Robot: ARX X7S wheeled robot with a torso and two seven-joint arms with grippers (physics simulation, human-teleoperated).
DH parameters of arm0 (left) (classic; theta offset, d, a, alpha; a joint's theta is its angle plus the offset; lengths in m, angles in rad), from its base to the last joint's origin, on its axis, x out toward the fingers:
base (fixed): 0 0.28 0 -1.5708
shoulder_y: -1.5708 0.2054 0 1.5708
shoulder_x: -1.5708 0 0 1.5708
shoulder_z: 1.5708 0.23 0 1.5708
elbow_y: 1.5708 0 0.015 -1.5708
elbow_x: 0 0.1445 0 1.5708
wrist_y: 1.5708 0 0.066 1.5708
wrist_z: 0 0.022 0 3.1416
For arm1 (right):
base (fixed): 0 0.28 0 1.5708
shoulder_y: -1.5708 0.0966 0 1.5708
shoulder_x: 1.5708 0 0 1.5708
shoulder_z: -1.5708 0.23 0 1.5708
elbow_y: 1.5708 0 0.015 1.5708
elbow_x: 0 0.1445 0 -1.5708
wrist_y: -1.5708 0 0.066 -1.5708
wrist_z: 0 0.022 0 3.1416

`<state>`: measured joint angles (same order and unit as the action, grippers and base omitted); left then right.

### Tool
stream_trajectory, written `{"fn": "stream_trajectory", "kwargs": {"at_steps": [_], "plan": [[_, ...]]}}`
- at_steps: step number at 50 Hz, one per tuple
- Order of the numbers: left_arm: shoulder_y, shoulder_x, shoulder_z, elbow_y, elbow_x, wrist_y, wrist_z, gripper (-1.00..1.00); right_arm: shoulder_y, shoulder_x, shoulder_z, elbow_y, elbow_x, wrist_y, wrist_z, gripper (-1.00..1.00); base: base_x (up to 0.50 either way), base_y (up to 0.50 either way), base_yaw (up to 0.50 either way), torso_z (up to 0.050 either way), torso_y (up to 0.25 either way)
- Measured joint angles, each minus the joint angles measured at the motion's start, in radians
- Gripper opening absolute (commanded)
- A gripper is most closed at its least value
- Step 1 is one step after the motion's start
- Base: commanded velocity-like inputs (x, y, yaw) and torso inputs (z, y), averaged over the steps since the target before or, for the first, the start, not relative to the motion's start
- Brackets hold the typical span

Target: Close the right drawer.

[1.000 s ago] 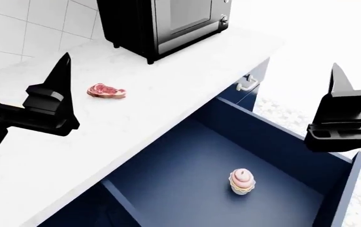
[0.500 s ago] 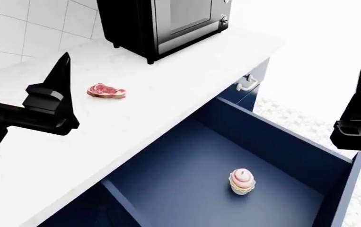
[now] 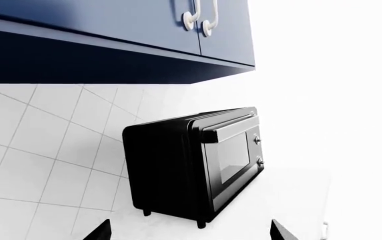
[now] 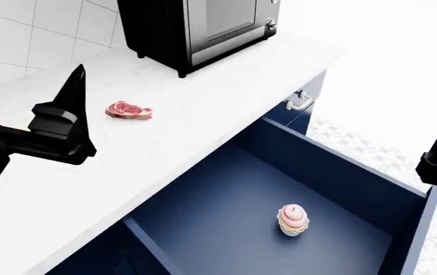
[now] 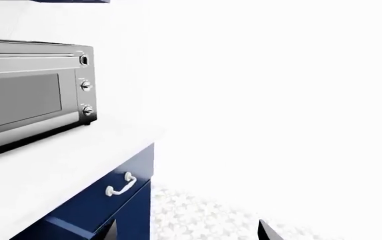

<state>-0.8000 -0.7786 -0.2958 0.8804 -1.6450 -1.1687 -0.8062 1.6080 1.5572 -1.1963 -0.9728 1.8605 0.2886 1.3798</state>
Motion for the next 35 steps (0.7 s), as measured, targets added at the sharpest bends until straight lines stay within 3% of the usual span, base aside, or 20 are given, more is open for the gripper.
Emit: {"fn": "stream_trajectory", "kwargs": {"at_steps": [10,35], "plan": [[0.002,-0.003,0.004,0.001,0.002,0.004,0.0,1.0,-0.155,0.009,-0.15,0.015,-0.187,-0.176,0.023,1.0,0.0,0.0,0.0,0.0,0.0],[0.011,-0.007,0.012,0.003,0.009,0.014,0.003,1.0,-0.615,0.013,-0.591,0.184,-0.788,-0.799,0.152,1.0,0.0,0.0,0.0,0.0,0.0]]}}
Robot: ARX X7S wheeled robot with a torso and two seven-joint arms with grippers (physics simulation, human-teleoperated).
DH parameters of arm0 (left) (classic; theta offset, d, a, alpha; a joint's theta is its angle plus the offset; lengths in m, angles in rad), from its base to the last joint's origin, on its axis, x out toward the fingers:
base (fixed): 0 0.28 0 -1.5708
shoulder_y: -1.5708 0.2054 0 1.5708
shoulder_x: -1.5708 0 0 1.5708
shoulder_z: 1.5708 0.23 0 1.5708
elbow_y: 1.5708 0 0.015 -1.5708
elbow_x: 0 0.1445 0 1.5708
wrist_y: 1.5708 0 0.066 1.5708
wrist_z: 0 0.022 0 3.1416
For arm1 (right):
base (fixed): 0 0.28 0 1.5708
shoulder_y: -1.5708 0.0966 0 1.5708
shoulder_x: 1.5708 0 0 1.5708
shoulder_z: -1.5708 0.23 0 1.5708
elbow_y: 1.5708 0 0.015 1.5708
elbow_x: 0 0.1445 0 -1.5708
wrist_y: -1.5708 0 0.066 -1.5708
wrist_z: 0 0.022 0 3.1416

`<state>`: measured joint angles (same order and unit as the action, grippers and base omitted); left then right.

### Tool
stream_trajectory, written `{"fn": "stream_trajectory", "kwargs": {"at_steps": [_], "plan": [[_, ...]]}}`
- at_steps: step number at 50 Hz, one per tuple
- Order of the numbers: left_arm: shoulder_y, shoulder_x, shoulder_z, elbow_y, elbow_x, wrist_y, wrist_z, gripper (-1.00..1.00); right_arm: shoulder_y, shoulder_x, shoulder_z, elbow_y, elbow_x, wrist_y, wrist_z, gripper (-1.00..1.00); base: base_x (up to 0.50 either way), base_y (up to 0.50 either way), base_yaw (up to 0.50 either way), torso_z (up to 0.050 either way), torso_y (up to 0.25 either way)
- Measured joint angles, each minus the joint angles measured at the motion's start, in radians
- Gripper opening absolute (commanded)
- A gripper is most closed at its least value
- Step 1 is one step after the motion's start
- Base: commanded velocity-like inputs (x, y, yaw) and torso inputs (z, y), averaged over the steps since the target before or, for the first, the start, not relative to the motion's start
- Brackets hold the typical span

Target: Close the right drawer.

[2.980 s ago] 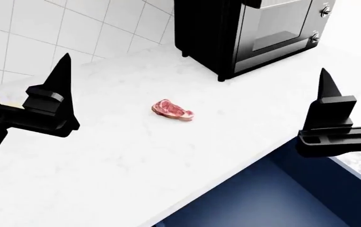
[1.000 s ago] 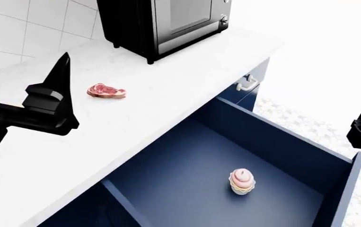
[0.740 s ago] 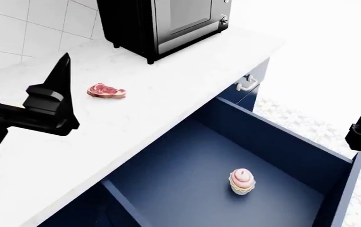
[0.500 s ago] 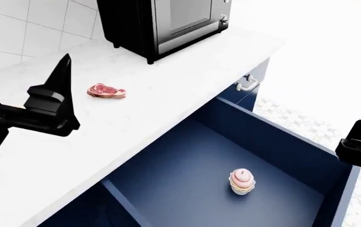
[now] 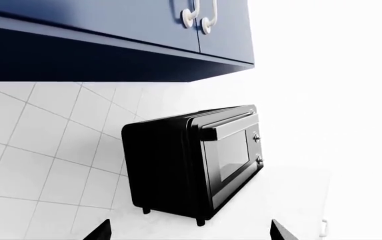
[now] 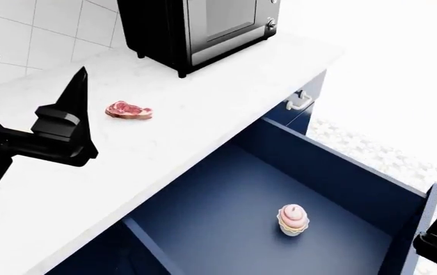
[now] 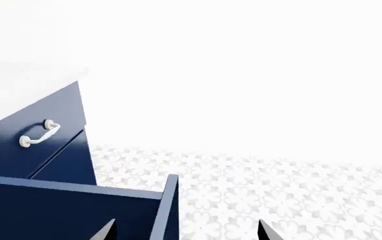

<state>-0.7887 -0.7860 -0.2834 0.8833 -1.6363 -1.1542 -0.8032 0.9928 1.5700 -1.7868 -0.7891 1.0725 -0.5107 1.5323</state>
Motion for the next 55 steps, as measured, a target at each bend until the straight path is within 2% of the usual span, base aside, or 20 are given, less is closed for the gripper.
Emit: {"fn": "stream_trajectory", "kwargs": {"at_steps": [9,18,31,55], "plan": [[0.003,-0.003,0.003,0.001,0.001,0.004,0.0,1.0,-0.153,0.001,-0.145,0.181,-0.154,-0.302,0.023,1.0,0.0,0.0,0.0,0.0,0.0],[0.007,-0.005,0.004,0.003,0.004,0.007,0.002,1.0,-0.249,0.001,-0.221,0.256,-0.219,-0.441,0.032,1.0,0.0,0.0,0.0,0.0,0.0],[0.011,-0.008,0.009,0.006,0.004,0.012,0.001,1.0,-0.294,0.001,-0.262,0.288,-0.215,-0.511,0.015,1.0,0.0,0.0,0.0,0.0,0.0],[0.012,-0.013,0.022,0.007,0.007,0.021,-0.001,1.0,-0.27,0.001,-0.249,0.391,0.031,-0.534,-0.255,1.0,0.0,0.0,0.0,0.0,0.0]]}}
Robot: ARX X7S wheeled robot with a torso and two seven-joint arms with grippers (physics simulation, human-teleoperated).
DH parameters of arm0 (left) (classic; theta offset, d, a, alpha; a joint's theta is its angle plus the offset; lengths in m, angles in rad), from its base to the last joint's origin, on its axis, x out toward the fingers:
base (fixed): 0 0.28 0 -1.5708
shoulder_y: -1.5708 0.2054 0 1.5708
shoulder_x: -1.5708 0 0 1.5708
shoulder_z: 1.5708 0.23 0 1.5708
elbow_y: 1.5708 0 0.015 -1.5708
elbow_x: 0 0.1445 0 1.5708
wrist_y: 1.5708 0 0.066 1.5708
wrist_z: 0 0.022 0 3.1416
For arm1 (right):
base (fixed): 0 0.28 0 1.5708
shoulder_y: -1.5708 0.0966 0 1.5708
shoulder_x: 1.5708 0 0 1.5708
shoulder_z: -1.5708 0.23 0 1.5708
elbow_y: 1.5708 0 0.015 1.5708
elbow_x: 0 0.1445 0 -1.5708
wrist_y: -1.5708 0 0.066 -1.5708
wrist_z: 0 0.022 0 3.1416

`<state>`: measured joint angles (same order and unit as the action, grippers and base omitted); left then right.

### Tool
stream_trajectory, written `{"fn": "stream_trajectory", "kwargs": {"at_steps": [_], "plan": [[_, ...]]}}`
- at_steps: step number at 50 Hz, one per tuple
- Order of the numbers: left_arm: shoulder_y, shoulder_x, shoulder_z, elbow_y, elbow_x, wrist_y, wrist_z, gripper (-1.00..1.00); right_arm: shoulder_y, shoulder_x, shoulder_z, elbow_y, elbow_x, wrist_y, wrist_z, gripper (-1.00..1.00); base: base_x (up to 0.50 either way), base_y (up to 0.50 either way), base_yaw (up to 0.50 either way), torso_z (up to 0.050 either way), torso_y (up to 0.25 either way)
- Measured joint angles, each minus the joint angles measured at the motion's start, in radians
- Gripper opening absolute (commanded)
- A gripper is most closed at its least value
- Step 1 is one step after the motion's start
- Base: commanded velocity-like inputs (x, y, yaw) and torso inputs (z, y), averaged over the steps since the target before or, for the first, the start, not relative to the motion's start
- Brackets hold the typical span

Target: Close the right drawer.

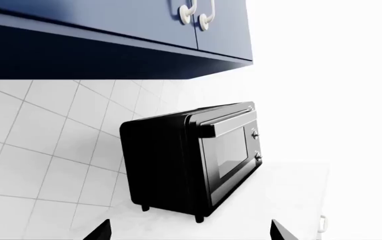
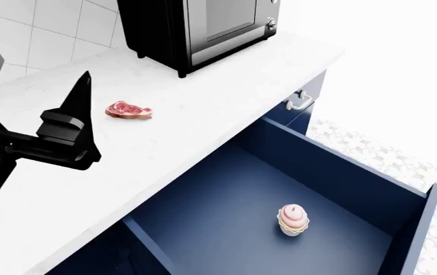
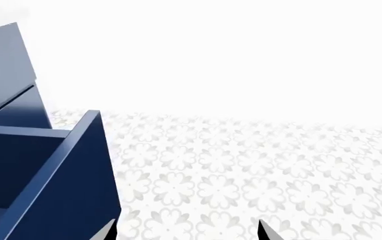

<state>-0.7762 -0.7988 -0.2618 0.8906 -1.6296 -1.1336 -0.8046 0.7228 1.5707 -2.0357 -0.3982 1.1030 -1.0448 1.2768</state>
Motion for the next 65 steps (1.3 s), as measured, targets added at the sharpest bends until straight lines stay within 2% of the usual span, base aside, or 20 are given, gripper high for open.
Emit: {"fn": "stream_trajectory", "kwargs": {"at_steps": [25,34,41,55,65], "plan": [[0.013,-0.007,0.002,0.006,0.002,0.011,0.001,1.0,-0.017,-0.002,0.008,0.067,0.165,-0.002,-0.208,1.0,0.0,0.0,0.0,0.0,0.0],[0.017,-0.01,0.003,0.007,0.002,0.015,0.002,1.0,-0.265,-0.04,0.248,0.103,0.17,0.007,-0.242,1.0,0.0,0.0,0.0,0.0,0.0],[0.019,-0.011,0.005,0.007,0.003,0.018,0.002,1.0,-0.362,-0.082,0.378,0.129,0.18,0.064,-0.268,1.0,0.0,0.0,0.0,0.0,0.0],[0.019,-0.012,0.01,0.005,0.006,0.024,0.003,1.0,-0.376,-0.187,0.507,0.197,0.211,0.215,-0.325,1.0,0.0,0.0,0.0,0.0,0.0],[0.024,-0.016,0.009,0.004,0.01,0.028,0.007,1.0,-0.32,-0.264,0.553,0.238,0.218,0.328,-0.35,1.0,0.0,0.0,0.0,0.0,0.0]]}}
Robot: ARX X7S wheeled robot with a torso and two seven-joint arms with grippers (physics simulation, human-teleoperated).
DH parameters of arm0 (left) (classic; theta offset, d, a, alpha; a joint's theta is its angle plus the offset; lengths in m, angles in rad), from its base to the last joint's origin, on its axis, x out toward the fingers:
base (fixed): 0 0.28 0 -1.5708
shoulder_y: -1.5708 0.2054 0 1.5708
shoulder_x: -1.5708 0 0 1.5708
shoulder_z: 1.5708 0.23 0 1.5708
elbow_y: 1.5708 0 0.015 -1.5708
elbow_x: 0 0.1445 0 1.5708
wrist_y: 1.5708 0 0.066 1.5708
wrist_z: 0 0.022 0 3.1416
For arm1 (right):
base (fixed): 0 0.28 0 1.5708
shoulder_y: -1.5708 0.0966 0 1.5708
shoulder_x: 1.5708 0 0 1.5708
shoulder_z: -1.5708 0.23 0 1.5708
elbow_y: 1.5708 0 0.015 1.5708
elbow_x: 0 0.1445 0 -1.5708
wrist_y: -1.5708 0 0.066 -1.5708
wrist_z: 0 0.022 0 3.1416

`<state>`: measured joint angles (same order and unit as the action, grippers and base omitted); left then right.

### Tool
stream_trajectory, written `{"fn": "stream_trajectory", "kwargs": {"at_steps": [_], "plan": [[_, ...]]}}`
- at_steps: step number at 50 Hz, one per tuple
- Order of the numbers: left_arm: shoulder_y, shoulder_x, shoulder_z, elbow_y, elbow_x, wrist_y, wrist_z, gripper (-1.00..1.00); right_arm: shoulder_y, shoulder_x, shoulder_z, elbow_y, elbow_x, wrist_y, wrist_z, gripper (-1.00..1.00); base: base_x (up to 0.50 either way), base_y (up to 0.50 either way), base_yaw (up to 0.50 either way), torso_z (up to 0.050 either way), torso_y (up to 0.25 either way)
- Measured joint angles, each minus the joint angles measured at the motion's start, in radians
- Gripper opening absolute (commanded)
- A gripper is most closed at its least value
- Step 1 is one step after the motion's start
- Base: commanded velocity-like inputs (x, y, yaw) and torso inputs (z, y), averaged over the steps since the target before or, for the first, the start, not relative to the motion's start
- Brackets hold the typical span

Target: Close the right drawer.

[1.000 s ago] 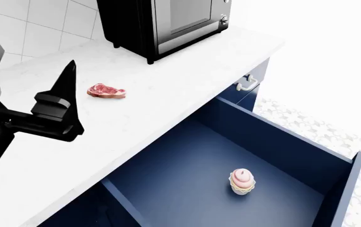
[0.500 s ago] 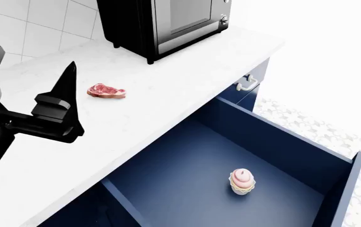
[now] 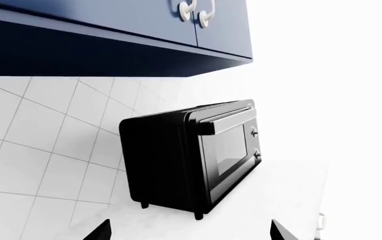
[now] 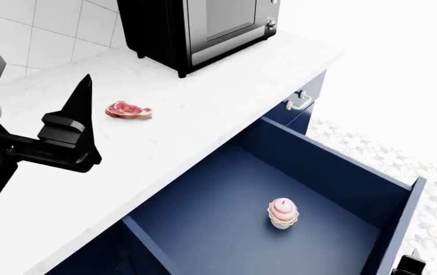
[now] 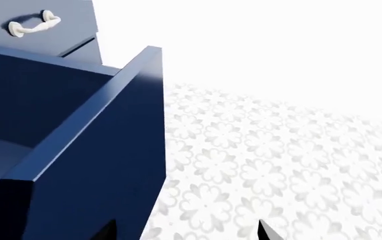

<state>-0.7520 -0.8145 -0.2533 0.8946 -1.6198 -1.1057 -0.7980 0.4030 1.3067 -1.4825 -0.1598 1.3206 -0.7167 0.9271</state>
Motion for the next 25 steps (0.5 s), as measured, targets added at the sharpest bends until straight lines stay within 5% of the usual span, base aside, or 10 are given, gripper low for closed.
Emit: {"fn": "stream_trajectory", "kwargs": {"at_steps": [25], "plan": [[0.009,-0.007,0.002,0.004,0.004,0.01,0.001,1.0,0.148,-0.143,0.036,0.077,0.004,0.22,-0.06,1.0,0.0,0.0,0.0,0.0,0.0]]}}
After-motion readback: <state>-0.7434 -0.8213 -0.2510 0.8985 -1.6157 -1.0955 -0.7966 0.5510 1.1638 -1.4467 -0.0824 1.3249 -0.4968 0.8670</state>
